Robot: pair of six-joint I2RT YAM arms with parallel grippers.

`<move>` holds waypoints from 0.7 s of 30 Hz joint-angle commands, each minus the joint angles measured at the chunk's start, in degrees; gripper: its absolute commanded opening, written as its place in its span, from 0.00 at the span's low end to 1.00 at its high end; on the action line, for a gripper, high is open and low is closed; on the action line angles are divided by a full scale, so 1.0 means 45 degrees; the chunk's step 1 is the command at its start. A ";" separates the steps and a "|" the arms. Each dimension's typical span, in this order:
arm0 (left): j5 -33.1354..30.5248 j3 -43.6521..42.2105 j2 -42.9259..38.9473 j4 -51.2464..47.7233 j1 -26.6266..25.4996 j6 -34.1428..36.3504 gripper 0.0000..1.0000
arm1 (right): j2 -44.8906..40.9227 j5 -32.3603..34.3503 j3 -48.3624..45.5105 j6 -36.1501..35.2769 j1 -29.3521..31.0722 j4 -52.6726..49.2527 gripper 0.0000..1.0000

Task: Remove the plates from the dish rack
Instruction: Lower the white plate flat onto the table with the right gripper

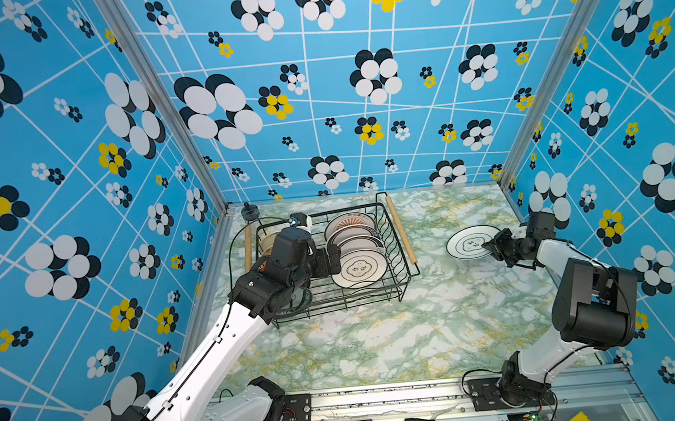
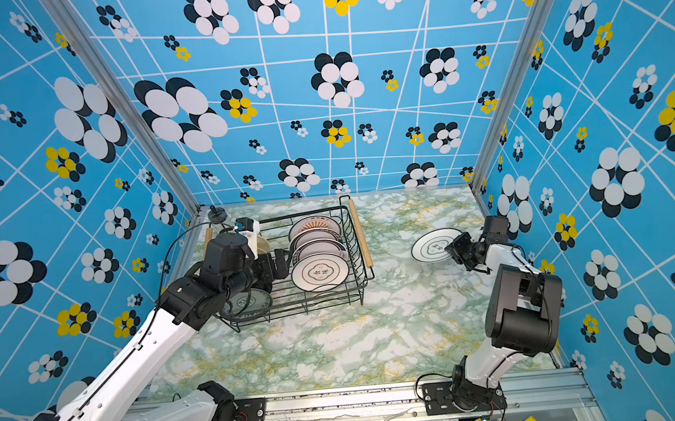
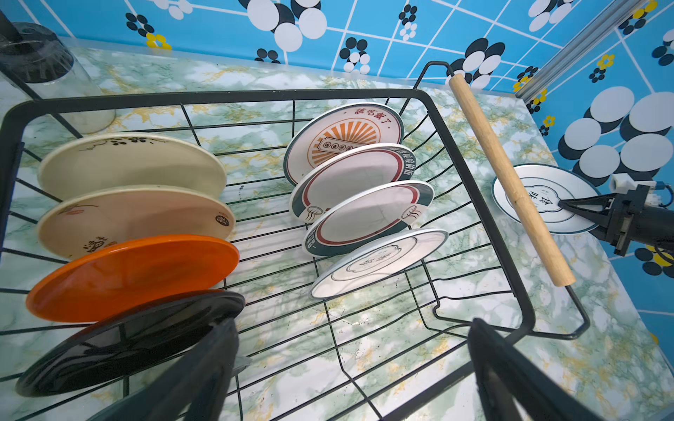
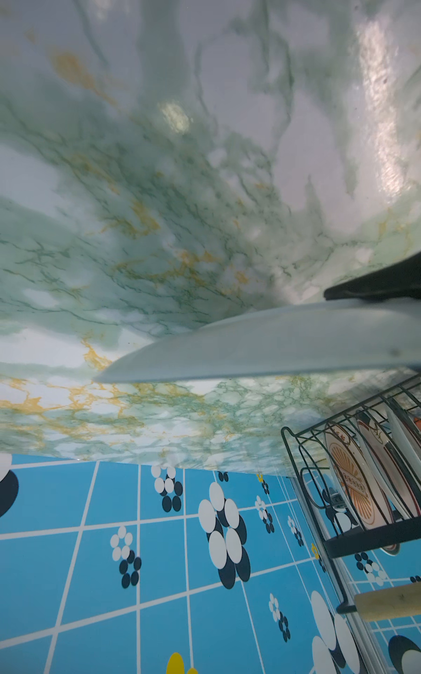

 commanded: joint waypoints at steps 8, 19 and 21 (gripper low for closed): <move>-0.0224 -0.0028 0.0345 -0.0585 0.0258 -0.0679 0.99 | 0.0617 -0.0520 -0.0104 0.0220 -0.0086 0.0777 0.14; -0.0103 0.0094 0.0296 -0.1082 0.0180 -0.0162 0.99 | 0.0982 -0.0718 -0.0426 0.0230 -0.0086 0.1108 0.31; -0.0053 0.0133 0.0286 -0.1120 0.0175 -0.0094 0.99 | 0.0981 -0.0725 -0.0494 0.0190 -0.0086 0.1139 0.32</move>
